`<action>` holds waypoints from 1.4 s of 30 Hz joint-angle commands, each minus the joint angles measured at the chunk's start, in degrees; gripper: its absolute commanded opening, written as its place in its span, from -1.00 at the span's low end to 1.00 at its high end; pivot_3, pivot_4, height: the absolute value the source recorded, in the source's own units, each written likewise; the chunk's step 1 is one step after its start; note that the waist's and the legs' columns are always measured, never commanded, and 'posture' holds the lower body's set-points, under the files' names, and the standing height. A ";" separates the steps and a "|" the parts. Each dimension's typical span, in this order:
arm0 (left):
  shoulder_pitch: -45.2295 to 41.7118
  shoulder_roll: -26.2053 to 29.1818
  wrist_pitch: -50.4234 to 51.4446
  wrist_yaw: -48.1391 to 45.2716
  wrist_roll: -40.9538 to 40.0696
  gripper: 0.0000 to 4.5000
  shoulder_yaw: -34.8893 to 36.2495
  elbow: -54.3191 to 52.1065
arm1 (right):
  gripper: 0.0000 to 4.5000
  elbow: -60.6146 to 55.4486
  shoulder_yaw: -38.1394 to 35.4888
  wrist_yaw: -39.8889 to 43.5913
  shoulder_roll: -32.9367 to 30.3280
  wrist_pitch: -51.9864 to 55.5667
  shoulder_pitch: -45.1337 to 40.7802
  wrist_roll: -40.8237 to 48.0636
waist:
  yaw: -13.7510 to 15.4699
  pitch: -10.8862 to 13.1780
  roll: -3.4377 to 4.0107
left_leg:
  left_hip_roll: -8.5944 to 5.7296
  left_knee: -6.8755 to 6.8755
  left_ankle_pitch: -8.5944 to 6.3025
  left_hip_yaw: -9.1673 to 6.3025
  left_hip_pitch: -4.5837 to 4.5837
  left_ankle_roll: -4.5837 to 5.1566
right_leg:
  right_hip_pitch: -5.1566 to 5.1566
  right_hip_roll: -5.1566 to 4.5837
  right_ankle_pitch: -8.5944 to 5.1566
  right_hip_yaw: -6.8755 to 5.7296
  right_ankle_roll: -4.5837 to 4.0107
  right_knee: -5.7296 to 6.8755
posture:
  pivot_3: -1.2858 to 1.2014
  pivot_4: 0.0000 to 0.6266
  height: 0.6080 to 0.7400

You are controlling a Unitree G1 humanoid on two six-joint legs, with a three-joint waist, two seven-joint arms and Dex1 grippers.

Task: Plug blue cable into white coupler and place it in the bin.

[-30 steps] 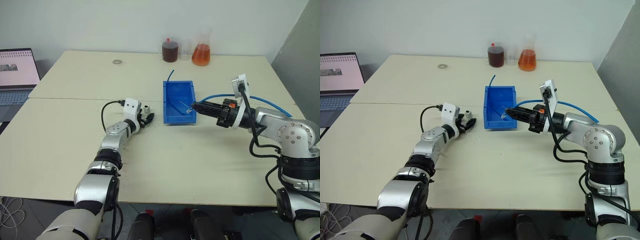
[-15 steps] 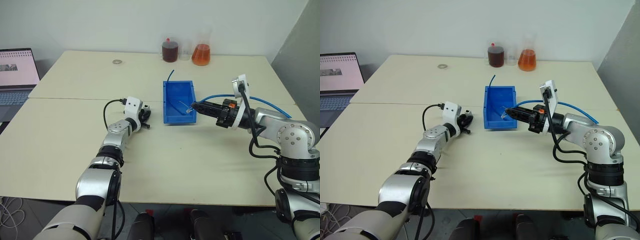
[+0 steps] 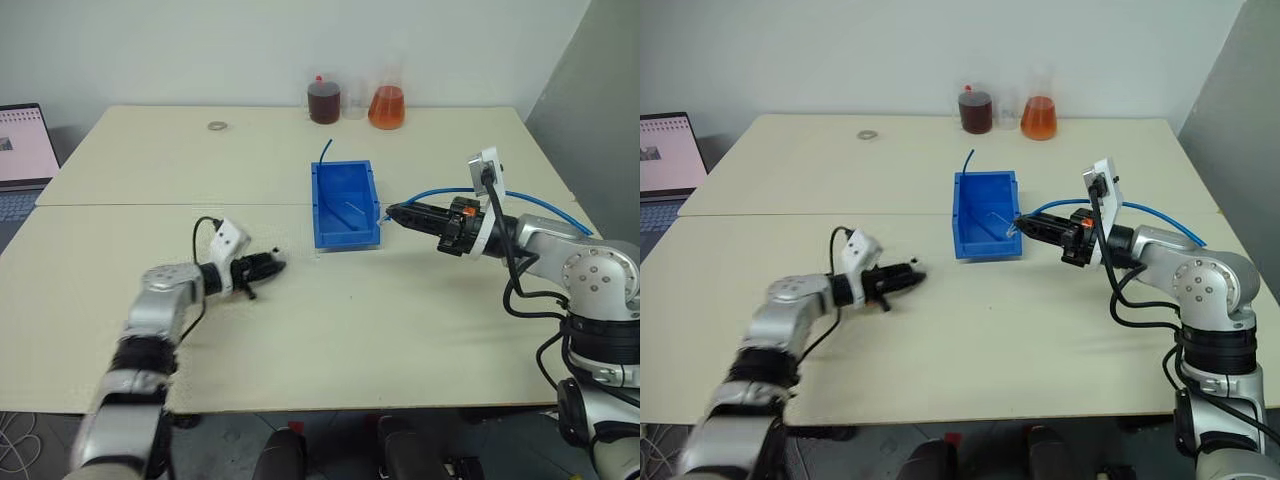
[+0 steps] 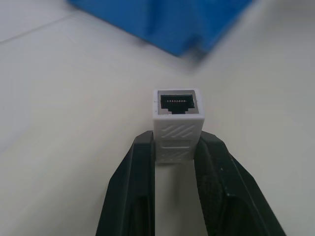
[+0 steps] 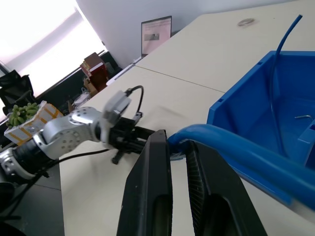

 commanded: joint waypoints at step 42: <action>-5.20 -14.11 -25.79 -7.84 7.21 -0.66 -11.45 13.05 | -0.93 11.38 32.00 26.14 2.81 -41.50 0.91 -43.97 | 1.31 -0.02 0.01 | -0.07 0.10 -0.01 0.03 0.06 0.01 | 0.07 0.00 0.02 0.02 0.04 -0.02 | 0.03 -0.52 1.00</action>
